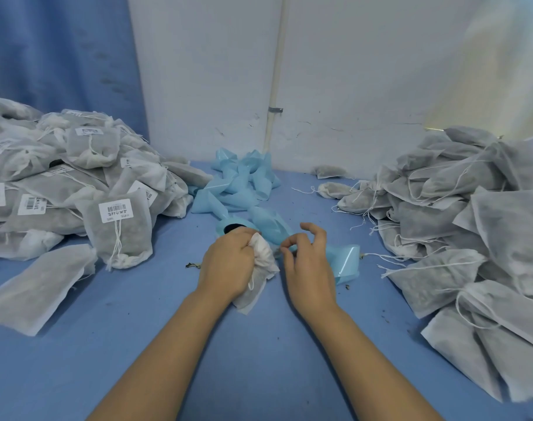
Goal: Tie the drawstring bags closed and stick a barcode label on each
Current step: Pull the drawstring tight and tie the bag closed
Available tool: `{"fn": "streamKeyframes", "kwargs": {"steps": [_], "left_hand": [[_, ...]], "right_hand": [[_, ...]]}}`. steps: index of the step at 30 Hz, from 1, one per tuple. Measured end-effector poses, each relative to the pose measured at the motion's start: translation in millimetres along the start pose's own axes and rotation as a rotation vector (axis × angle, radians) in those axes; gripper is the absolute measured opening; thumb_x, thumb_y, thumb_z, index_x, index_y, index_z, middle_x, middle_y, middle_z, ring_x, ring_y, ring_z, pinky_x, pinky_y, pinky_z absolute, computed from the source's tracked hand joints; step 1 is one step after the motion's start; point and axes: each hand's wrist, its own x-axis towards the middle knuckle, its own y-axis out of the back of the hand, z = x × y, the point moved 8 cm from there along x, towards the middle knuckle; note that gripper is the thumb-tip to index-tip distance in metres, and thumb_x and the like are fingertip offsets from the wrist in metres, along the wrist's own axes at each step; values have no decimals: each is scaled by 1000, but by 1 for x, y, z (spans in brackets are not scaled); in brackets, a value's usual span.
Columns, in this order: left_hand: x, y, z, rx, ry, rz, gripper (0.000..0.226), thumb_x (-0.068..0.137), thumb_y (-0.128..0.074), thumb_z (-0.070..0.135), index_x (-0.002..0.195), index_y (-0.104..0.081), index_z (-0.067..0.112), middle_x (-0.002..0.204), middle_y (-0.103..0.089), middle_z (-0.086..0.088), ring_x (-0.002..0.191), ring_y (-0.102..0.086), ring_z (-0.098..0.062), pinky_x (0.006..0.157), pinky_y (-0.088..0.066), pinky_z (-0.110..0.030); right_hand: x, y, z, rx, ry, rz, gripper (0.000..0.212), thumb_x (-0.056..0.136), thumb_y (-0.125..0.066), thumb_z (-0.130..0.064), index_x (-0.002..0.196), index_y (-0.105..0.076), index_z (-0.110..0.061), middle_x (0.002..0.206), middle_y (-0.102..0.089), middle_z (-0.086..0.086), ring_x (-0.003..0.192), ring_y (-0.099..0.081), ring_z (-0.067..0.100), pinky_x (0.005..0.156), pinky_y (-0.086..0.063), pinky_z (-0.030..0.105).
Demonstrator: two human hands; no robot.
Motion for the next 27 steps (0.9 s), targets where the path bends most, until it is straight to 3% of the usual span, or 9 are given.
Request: {"fn": "streamKeyframes", "kwargs": {"steps": [3,7,10,13,16,20,27], "left_hand": [[-2,-1,4,19,-55,-35,40,70,-32,19,90,-66,16,99,-65,8,98,-59,-22,86,-47,-38],[-4,-4,5,-14,-87,-86,40,67,-34,17,87,-69,13,94,-66,7,91,-59,-21,82,-48,-39],[-4,-6,4,-118,-59,-99,34,61,-37,12,78,-64,0,85,-63,-10,86,-57,-30,81,-47,-48],[-2,-10,1,-245,6,-130,42,52,-40,10,79,-56,-17,90,-57,-31,89,-54,-43,84,-43,-55],[-1,-13,0,-284,23,-149,45,49,-41,9,81,-57,-19,91,-56,-33,91,-54,-45,84,-43,-54],[-1,-14,1,-286,3,-138,44,50,-41,9,81,-59,-17,91,-58,-31,92,-55,-43,86,-43,-54],[-1,-13,1,-297,-1,-133,42,51,-41,8,79,-56,-19,88,-54,-32,88,-52,-44,81,-43,-53]], "right_hand": [[1,11,3,21,-22,96,6,96,-53,-17,98,-59,-16,126,-36,0,76,-56,20,62,-43,35],[1,12,6,144,-27,84,10,97,-51,-12,100,-60,-15,103,-47,-3,80,-52,13,77,-45,32],[0,8,8,304,-68,52,25,97,-49,-7,119,-56,-17,100,-59,-6,90,-58,9,80,-43,19],[-1,-3,13,503,-153,-28,37,94,-51,-1,128,-51,-17,101,-62,-9,90,-58,-6,80,-42,4],[0,-9,15,615,-193,-74,30,91,-58,-1,118,-58,-14,102,-66,-2,90,-60,-7,76,-43,2],[2,-8,20,672,-223,-48,18,89,-64,-7,92,-63,-25,95,-69,-5,90,-65,2,76,-48,10],[2,-9,22,704,-232,-35,20,89,-65,-10,83,-67,-29,87,-72,-10,82,-66,-3,73,-47,10]]}}
